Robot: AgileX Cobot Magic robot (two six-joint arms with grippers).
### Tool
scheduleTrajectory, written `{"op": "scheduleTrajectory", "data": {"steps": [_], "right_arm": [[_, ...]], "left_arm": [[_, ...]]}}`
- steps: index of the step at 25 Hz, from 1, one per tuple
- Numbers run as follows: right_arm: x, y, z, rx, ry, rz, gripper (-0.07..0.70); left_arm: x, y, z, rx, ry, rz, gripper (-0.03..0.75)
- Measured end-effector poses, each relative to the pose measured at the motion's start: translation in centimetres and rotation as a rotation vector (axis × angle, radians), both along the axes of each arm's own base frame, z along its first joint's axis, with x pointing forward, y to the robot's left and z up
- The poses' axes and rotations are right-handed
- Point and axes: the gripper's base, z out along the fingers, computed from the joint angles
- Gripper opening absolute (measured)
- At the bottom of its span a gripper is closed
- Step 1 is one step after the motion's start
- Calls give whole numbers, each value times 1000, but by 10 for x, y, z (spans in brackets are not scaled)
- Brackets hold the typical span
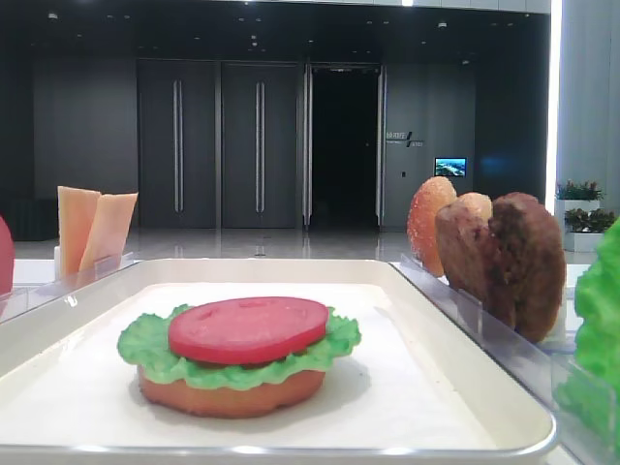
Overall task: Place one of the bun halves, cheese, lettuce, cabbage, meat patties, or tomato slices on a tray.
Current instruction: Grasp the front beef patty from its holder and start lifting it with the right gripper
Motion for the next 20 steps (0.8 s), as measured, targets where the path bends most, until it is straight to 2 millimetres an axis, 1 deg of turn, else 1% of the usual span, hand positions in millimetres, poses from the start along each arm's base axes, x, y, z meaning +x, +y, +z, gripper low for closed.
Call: {"op": "scheduleTrajectory", "data": {"steps": [20], "right_arm": [[0,0,0,1,0,0,577]], "left_arm": [[0,0,0,0,0,0,694]]}}
